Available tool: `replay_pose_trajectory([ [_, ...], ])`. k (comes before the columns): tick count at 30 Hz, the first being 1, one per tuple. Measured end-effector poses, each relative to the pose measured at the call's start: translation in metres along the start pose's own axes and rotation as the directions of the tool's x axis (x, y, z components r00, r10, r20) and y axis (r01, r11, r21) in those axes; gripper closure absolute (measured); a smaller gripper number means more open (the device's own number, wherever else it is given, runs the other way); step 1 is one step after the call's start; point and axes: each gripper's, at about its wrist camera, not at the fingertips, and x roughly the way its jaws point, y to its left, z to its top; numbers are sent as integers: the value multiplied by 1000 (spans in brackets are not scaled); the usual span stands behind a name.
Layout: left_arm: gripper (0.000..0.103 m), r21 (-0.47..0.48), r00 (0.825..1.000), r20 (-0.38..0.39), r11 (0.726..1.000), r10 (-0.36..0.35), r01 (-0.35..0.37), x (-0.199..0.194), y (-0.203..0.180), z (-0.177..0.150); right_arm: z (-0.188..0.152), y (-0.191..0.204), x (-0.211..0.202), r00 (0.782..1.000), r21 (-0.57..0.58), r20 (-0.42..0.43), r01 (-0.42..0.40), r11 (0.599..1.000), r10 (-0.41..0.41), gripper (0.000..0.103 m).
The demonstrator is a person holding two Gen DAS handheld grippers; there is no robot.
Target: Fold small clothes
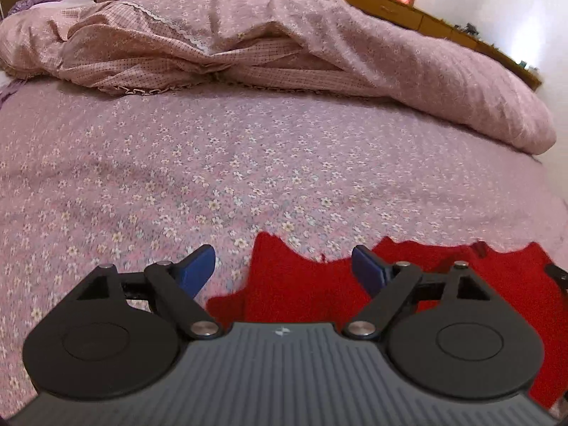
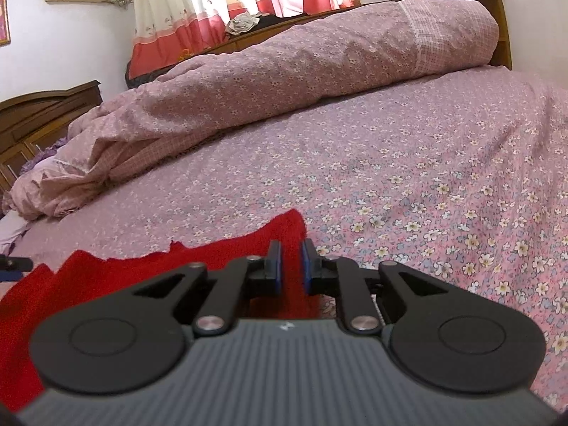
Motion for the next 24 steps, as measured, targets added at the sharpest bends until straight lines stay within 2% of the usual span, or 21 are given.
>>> replay_pose_trajectory([
  [1,20,-7,1000,-13,1000,2,-2,6,-1,2,1,0,0,1000,-1,-2,-3,1000,3,87],
  [3,49,-22,999,-43,1000,-17,16,13,0,4,3,0,0,1000,-5,-7,-7,1000,7,86],
  [4,72,-27,997,-67,999,-23,21,17,0,4,4,0,1,1000,-8,-8,-9,1000,8,86],
  [5,83,-37,997,-73,999,-14,12,18,1,3,5,1,1,1000,-11,-10,-10,1000,10,86],
  [7,87,-56,998,-52,998,-30,27,12,5,1,6,1,1,1000,-18,-12,-11,1000,10,86],
  [10,90,-65,999,39,998,-19,21,-14,9,0,6,2,-2,1000,-35,2,-19,999,19,86],
  [12,91,-57,994,105,998,7,-1,-32,11,1,7,4,-12,998,-42,52,-40,998,42,89],
  [14,91,-41,990,138,999,41,-35,-39,14,4,9,7,-26,988,-34,130,-85,996,88,89],
  [16,91,-43,992,116,998,48,-44,-31,20,8,13,14,-34,979,-48,180,-90,995,98,90],
  [18,91,-43,995,77,997,66,-63,-17,21,8,13,20,-28,982,-80,182,-34,996,48,90],
  [21,90,-19,993,33,994,110,-110,6,20,2,8,17,-5,995,-76,99,26,997,-18,90],
  [24,90,-25,991,-22,991,131,-132,23,24,-14,1,6,13,997,-59,10,83,995,-83,89],
])
